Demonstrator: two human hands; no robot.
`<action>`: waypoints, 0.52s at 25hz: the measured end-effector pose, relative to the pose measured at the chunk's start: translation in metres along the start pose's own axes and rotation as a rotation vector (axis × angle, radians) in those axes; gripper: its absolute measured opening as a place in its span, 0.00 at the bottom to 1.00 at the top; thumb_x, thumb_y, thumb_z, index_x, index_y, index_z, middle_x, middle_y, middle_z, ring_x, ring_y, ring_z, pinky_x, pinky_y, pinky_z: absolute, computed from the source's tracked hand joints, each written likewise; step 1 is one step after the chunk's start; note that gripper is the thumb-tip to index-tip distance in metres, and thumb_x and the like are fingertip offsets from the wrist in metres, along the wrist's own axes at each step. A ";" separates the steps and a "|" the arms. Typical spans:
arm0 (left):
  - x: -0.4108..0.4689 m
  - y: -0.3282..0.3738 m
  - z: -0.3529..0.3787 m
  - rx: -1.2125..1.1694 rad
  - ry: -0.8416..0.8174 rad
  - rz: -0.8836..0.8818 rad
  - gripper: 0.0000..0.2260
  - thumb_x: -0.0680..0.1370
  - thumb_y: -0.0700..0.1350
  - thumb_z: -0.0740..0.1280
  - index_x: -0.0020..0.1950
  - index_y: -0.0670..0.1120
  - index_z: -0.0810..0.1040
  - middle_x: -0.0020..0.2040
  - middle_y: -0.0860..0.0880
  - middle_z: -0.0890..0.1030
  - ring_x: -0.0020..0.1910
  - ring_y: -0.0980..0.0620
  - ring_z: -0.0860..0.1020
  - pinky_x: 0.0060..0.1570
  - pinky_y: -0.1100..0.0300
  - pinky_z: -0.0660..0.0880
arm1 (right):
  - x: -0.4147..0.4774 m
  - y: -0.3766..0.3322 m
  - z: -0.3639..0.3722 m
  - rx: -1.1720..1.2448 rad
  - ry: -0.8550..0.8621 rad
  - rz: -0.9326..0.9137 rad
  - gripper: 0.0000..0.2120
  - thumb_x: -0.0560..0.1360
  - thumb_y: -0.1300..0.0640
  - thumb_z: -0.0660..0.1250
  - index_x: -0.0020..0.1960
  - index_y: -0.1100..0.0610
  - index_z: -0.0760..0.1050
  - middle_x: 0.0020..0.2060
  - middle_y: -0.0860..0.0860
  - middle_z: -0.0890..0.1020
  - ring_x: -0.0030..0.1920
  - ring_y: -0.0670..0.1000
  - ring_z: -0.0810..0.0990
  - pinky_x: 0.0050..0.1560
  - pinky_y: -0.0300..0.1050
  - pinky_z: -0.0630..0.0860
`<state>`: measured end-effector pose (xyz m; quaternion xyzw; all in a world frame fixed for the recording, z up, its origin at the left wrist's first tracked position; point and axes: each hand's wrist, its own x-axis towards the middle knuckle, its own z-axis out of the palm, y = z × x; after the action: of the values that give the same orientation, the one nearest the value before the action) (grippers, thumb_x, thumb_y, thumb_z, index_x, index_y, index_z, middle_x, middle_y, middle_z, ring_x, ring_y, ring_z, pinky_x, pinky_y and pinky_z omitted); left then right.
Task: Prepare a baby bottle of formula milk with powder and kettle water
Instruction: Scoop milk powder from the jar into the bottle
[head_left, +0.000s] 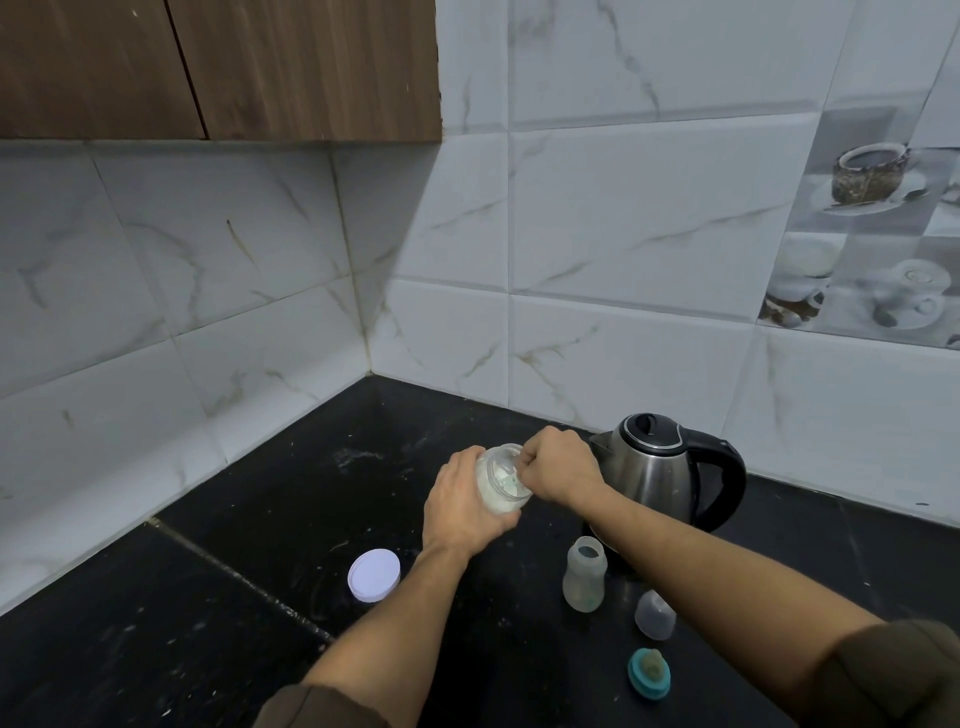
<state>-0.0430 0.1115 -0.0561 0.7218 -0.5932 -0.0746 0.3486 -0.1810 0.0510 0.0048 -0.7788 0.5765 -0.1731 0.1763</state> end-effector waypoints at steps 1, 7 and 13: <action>0.000 0.002 0.000 0.000 0.000 0.004 0.34 0.60 0.62 0.78 0.62 0.58 0.70 0.57 0.59 0.75 0.57 0.56 0.76 0.54 0.55 0.78 | -0.002 0.000 0.000 -0.026 0.011 -0.009 0.10 0.71 0.60 0.65 0.41 0.51 0.84 0.43 0.50 0.86 0.44 0.56 0.82 0.43 0.46 0.79; -0.001 0.010 0.001 0.009 -0.021 0.034 0.36 0.60 0.62 0.78 0.64 0.58 0.70 0.58 0.59 0.75 0.57 0.56 0.76 0.54 0.55 0.79 | -0.008 0.000 0.003 -0.098 -0.063 0.018 0.12 0.69 0.59 0.64 0.46 0.53 0.85 0.43 0.50 0.85 0.44 0.55 0.83 0.42 0.47 0.80; -0.001 0.006 -0.001 -0.015 0.008 0.002 0.34 0.61 0.62 0.79 0.62 0.57 0.70 0.57 0.59 0.75 0.57 0.56 0.76 0.53 0.58 0.76 | 0.000 0.001 -0.012 0.216 -0.084 0.164 0.07 0.64 0.61 0.71 0.39 0.59 0.86 0.38 0.51 0.87 0.43 0.52 0.84 0.45 0.49 0.85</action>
<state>-0.0478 0.1122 -0.0523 0.7189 -0.5918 -0.0758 0.3566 -0.1875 0.0501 0.0148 -0.7122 0.6084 -0.1863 0.2965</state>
